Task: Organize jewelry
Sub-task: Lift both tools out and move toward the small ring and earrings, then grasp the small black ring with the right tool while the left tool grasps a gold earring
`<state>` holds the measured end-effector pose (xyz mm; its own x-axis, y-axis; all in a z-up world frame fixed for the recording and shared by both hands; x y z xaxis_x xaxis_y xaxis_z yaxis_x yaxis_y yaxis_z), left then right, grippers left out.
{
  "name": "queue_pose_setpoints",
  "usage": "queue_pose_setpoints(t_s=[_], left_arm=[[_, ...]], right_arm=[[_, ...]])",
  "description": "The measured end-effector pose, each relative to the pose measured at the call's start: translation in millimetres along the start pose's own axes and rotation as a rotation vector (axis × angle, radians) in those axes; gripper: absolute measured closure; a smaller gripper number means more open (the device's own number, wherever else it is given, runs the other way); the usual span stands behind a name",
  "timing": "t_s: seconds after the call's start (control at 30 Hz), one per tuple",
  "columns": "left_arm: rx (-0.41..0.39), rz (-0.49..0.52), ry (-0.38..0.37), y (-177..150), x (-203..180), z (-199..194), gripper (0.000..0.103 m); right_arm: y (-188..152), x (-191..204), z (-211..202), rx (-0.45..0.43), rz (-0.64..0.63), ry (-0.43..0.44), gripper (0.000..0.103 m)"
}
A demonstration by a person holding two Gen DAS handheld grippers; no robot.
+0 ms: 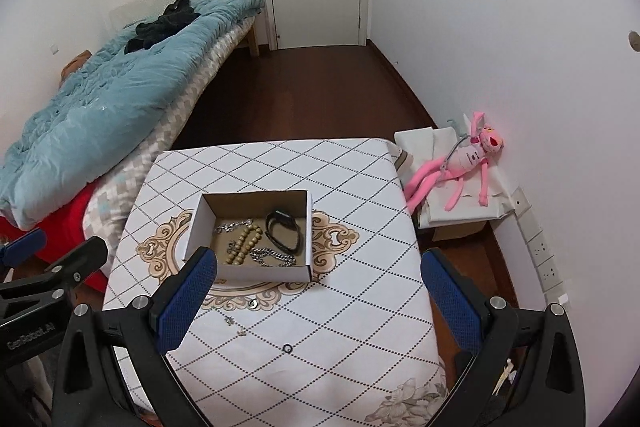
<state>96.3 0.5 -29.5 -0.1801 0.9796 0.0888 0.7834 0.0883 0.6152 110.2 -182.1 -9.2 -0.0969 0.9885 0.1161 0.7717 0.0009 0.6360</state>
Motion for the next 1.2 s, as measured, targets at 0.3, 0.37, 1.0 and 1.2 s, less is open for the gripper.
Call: queue_pose_setpoints(t_s=[0.3, 0.37, 1.0, 1.2], left_arm=[[0.169, 0.017, 0.081, -52.4, 9.6, 78.1, 0.000], [0.228, 0.036, 0.103, -69.1, 10.4, 99.4, 0.000], [0.413, 0.082, 0.130, -131.5, 0.2, 159.8, 0.000], [0.387, 0.088, 0.073, -127.1, -17.9, 150.6, 0.001]], right_arm=[[-61.2, -5.0, 86.8, 0.220, 0.041, 0.069, 0.004], [-81.1, -5.4, 110.4, 0.275, 0.059, 0.090, 0.013], [-155.3, 15.1, 179.1, 0.356, -0.037, 0.088, 0.090], [-153.0, -0.3, 171.7, 0.326, 0.014, 0.087, 0.090]])
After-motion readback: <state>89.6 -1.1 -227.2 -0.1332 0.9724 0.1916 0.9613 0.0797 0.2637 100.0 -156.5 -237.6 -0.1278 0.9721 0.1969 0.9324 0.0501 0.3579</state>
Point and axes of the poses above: each gripper's, at about its wrist camera, not at the fingertips, and z roughly the way its jaws point, x to its left, y to its top, the point moved 2 cm from there along z, roughly the way its jaws point, and after that the axes turned 6 degrees about y, right-handed, at the moved point
